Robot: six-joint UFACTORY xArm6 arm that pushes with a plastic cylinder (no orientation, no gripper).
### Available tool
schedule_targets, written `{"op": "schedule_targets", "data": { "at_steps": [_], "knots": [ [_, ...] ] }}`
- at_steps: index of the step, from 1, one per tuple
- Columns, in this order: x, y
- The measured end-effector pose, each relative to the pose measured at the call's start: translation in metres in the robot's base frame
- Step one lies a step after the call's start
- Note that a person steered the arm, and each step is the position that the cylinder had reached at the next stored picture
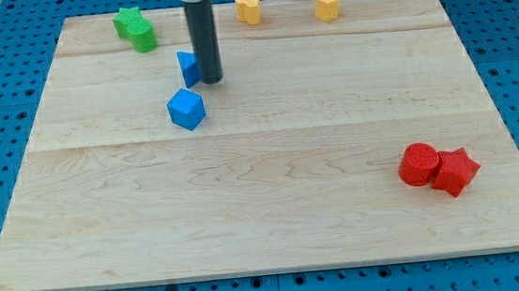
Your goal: Separate the green star from the green circle
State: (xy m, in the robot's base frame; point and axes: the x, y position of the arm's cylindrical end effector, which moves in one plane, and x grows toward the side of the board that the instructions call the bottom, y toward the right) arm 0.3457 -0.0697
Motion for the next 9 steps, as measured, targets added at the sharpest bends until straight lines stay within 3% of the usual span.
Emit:
{"op": "schedule_targets", "data": {
  "at_steps": [2,3,4,5,6,7,9],
  "knots": [
    [-0.007,-0.064],
    [-0.007,-0.055],
    [-0.022,-0.003],
    [-0.063,0.031],
    [-0.111,0.008],
    [-0.153,-0.054],
    [-0.130,-0.125]
  ]
}}
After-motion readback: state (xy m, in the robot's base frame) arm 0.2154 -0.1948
